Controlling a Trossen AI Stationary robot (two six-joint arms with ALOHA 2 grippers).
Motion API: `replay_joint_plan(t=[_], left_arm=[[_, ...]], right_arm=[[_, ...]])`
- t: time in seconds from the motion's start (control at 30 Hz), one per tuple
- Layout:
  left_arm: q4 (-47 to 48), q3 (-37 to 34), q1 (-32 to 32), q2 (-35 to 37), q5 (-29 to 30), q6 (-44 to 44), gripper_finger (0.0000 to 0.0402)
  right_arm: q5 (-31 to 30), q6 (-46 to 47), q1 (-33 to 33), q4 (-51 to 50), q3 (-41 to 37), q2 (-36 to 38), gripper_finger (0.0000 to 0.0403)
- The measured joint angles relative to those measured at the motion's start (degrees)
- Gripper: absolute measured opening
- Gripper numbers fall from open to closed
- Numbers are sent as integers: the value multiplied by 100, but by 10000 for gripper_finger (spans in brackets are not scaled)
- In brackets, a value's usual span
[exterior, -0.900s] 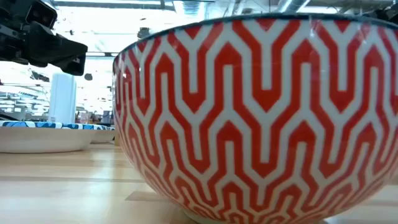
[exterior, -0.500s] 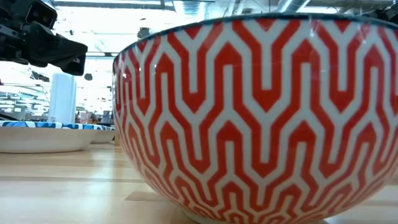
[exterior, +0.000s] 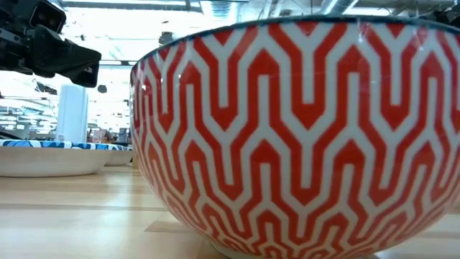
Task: Place and stack bowls onto a shelf
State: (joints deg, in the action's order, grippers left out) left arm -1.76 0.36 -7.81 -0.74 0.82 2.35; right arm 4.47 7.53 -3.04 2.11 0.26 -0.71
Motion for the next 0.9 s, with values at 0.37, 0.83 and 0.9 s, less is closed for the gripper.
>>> replay_joint_plan(t=[0.37,0.83,0.9], left_arm=[[0,0,0,-1,0,0,0],[-5,0,1,-2,14,130,0],[-96,0,1,-2,176,899,0]], right_arm=[[0,0,0,1,0,0,38],[0,0,-1,0,0,0,38],[0,0,0,2,0,2,38]])
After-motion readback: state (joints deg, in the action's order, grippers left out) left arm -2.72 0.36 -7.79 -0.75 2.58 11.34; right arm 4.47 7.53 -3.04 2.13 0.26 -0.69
